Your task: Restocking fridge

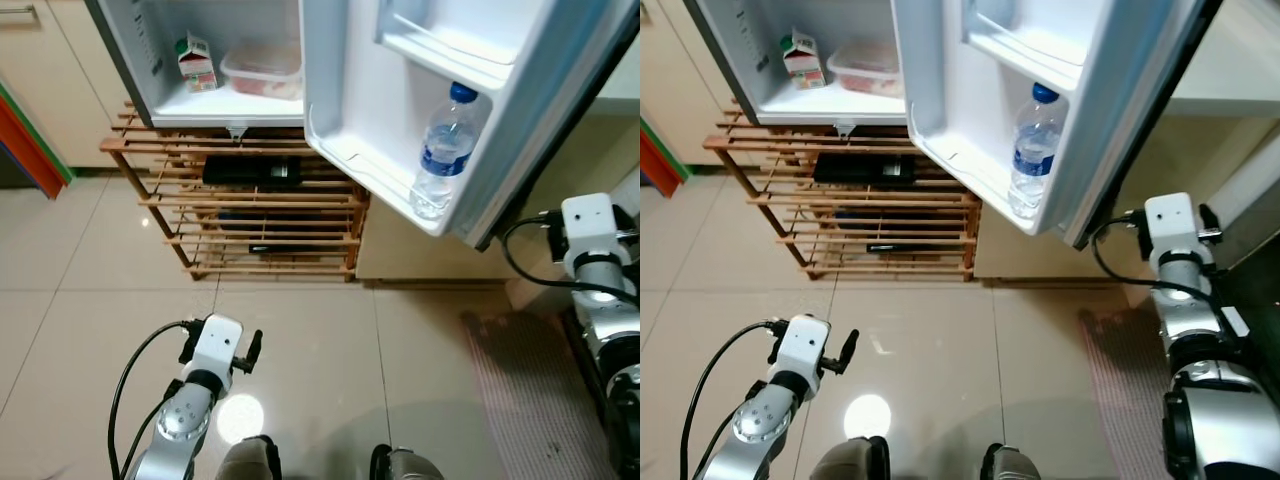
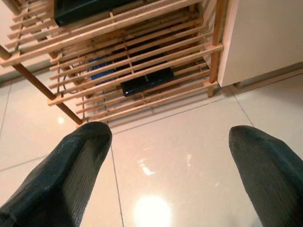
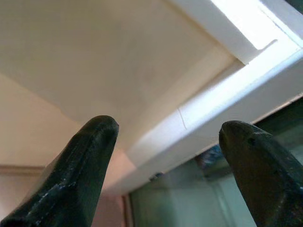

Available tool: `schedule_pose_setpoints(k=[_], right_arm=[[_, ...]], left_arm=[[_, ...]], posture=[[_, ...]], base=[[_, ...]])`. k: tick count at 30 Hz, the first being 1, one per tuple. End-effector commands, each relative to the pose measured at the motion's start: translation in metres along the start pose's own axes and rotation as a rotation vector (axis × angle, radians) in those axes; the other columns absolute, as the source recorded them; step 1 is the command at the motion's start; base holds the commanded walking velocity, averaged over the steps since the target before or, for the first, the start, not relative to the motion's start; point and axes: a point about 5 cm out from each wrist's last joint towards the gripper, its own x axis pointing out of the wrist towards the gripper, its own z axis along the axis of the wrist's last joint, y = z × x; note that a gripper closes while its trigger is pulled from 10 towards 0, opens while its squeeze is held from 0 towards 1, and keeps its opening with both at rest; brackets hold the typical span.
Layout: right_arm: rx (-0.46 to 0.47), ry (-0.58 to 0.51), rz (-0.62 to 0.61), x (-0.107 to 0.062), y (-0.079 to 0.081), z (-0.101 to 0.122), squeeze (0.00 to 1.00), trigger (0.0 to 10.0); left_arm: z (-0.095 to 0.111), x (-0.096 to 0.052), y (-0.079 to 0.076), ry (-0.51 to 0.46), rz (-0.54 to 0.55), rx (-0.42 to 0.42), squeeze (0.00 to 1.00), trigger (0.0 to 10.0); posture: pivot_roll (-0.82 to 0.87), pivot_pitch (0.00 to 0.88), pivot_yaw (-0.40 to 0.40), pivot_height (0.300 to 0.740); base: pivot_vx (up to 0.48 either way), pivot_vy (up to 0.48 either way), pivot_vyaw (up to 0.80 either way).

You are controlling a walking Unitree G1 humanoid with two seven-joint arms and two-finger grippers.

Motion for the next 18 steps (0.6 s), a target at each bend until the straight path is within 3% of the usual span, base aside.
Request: schedule_pose_setpoints(k=[1,5,9,18], right_arm=[[-0.011,0.024,-0.009,0.000,-0.004,-0.004,0.00,10.0],[0.040,0.011,0.007,0.002,0.002,0.002,0.00,10.0],[0.141,-0.041,0.053,0.004,0.016,0.019,0.00,10.0],[0.352,-0.179,0.171,0.008,0.044,0.068,0.00,10.0]], left_arm=[[-0.003,-0.003,-0.002,0.014,-0.009,0.009,0.00,10.0],[-0.007,-0.002,-0.006,0.038,-0.020,0.004,0.00,10.0],[-0.016,0.003,-0.012,0.108,-0.055,0.058,0.00,10.0],[-0.010,0.010,-0.012,0.093,-0.057,0.049,0.00,10.0]], posture=[[0.12,0.281,-0.012,0.740],[0.11,0.287,-0.013,0.740],[0.09,0.291,-0.002,0.740],[0.09,0.283,-0.006,0.740]], base=[[0.000,0.000,0.00],[0.000,0.000,0.00],[0.000,0.000,0.00],[0.000,0.000,0.00]])
